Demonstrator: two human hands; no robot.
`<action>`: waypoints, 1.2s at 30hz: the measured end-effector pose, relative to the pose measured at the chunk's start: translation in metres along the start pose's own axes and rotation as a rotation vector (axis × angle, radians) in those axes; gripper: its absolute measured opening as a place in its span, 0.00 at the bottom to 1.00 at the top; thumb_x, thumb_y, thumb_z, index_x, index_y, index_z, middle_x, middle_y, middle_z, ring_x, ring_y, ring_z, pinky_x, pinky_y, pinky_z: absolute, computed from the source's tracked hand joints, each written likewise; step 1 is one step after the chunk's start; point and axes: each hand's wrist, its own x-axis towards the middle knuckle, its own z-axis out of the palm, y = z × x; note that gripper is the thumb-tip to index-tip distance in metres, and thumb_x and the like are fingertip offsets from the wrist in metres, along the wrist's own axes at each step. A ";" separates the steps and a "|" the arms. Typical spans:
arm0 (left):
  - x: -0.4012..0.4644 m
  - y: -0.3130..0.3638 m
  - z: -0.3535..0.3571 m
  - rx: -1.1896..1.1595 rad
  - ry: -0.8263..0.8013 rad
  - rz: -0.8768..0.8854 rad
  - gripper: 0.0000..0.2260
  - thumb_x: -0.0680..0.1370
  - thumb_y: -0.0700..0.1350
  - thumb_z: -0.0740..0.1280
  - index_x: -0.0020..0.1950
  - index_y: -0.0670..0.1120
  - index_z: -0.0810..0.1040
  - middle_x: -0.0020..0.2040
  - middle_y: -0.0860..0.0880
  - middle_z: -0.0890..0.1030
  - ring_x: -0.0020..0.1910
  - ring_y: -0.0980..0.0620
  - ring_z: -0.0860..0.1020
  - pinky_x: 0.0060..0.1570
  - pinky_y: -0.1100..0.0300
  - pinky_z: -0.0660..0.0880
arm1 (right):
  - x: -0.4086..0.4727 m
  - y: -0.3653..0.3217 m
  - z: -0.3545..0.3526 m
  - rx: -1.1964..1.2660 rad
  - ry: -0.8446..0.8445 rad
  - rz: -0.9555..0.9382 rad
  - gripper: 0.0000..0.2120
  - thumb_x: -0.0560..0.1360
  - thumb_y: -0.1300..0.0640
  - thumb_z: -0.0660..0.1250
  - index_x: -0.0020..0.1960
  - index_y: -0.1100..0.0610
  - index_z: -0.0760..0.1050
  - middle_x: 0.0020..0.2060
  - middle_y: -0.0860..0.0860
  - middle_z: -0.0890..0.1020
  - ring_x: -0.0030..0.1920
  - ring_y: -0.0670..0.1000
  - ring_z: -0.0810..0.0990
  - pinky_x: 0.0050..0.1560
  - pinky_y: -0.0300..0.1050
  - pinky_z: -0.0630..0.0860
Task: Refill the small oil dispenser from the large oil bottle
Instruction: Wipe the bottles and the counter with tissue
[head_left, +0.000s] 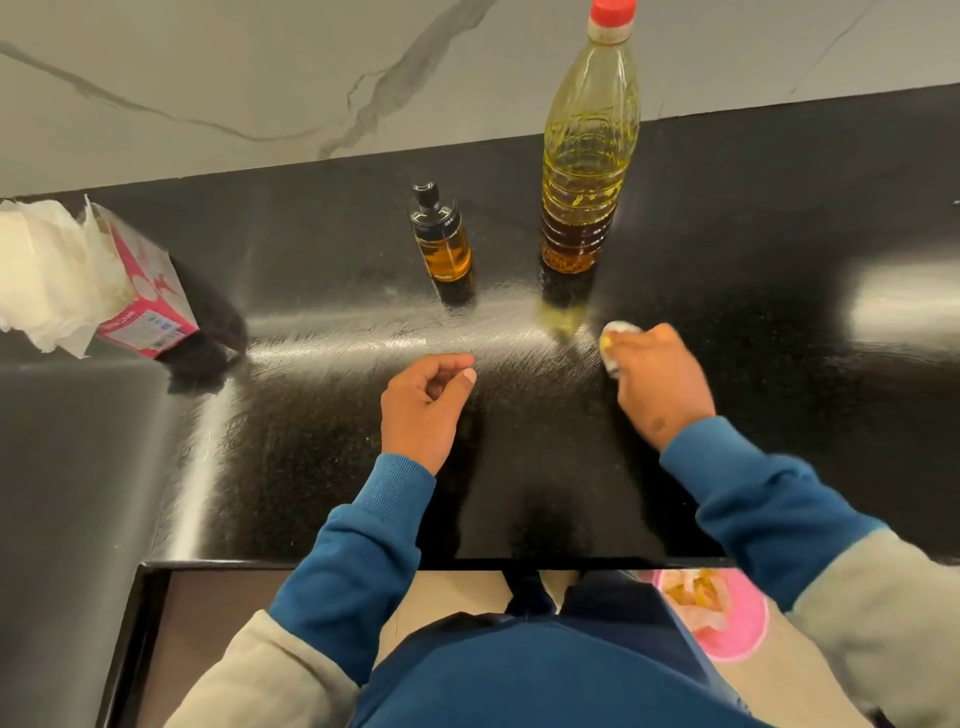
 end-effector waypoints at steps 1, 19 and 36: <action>0.001 0.001 0.001 0.002 -0.006 0.000 0.09 0.78 0.43 0.72 0.50 0.59 0.84 0.48 0.52 0.86 0.49 0.47 0.83 0.56 0.50 0.82 | -0.014 -0.012 0.006 0.020 -0.026 -0.060 0.12 0.73 0.68 0.63 0.51 0.55 0.76 0.41 0.52 0.73 0.46 0.59 0.74 0.40 0.46 0.72; 0.011 0.019 0.021 0.032 -0.133 -0.010 0.08 0.78 0.44 0.73 0.51 0.58 0.84 0.46 0.55 0.85 0.49 0.52 0.83 0.53 0.50 0.83 | -0.006 -0.009 -0.015 0.613 0.012 0.179 0.08 0.75 0.66 0.70 0.45 0.57 0.86 0.45 0.49 0.87 0.48 0.47 0.83 0.56 0.39 0.79; -0.013 0.041 0.035 -0.342 -0.316 -0.319 0.09 0.78 0.38 0.73 0.58 0.45 0.83 0.51 0.42 0.87 0.49 0.43 0.86 0.49 0.53 0.84 | -0.027 -0.069 -0.039 1.500 -0.109 0.492 0.13 0.72 0.72 0.71 0.55 0.63 0.83 0.49 0.60 0.86 0.51 0.61 0.85 0.56 0.61 0.81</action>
